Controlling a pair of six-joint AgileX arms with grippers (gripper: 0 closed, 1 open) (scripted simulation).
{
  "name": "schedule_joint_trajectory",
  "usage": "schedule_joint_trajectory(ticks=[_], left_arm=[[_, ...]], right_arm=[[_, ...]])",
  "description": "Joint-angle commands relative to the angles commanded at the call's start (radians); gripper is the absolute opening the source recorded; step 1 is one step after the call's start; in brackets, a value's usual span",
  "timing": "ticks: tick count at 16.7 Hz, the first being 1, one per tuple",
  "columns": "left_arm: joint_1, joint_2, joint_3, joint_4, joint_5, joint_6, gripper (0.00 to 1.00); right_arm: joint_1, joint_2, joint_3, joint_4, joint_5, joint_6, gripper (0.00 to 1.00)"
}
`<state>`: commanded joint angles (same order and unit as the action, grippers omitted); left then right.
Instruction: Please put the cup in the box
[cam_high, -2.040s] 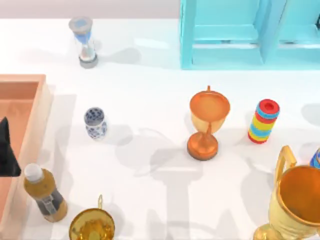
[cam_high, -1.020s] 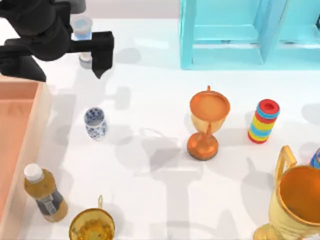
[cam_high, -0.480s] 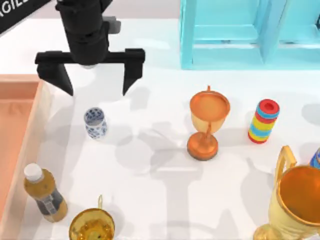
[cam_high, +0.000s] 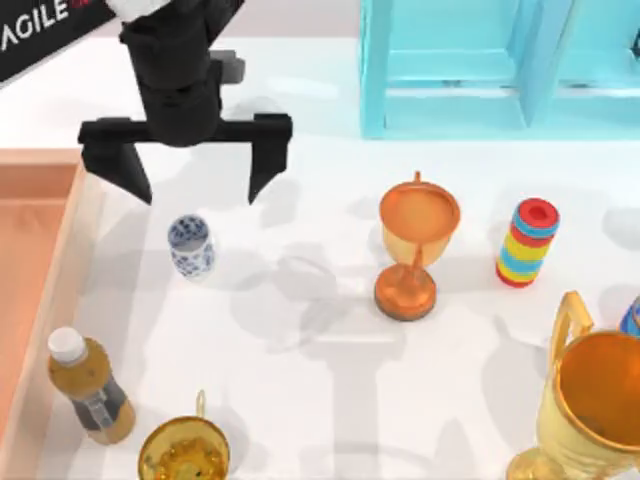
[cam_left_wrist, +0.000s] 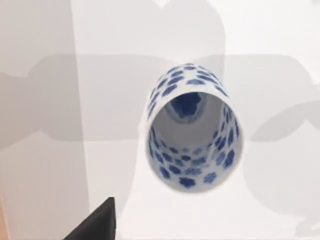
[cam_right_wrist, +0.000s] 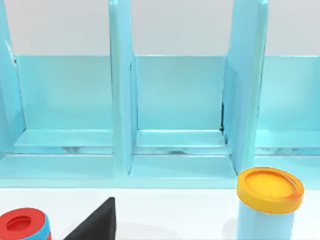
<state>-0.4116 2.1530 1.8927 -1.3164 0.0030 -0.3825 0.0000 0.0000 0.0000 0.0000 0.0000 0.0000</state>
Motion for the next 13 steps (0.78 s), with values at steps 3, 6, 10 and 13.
schedule_joint_trajectory(ticks=[3,6,10,13], left_arm=[[0.000,0.019,-0.115,0.146,0.000,0.000,1.00],[0.000,0.038,-0.218,0.266,0.000,0.000,1.00],[-0.001,0.044,-0.244,0.294,0.000,-0.001,1.00],[-0.001,0.044,-0.244,0.294,0.000,-0.001,0.85]], right_arm=[[0.000,0.000,0.000,0.000,0.000,0.000,1.00],[0.000,0.000,0.000,0.000,0.000,0.000,1.00],[0.000,0.000,0.000,0.000,0.000,0.000,1.00],[0.000,0.000,0.000,0.000,0.000,0.000,1.00]])
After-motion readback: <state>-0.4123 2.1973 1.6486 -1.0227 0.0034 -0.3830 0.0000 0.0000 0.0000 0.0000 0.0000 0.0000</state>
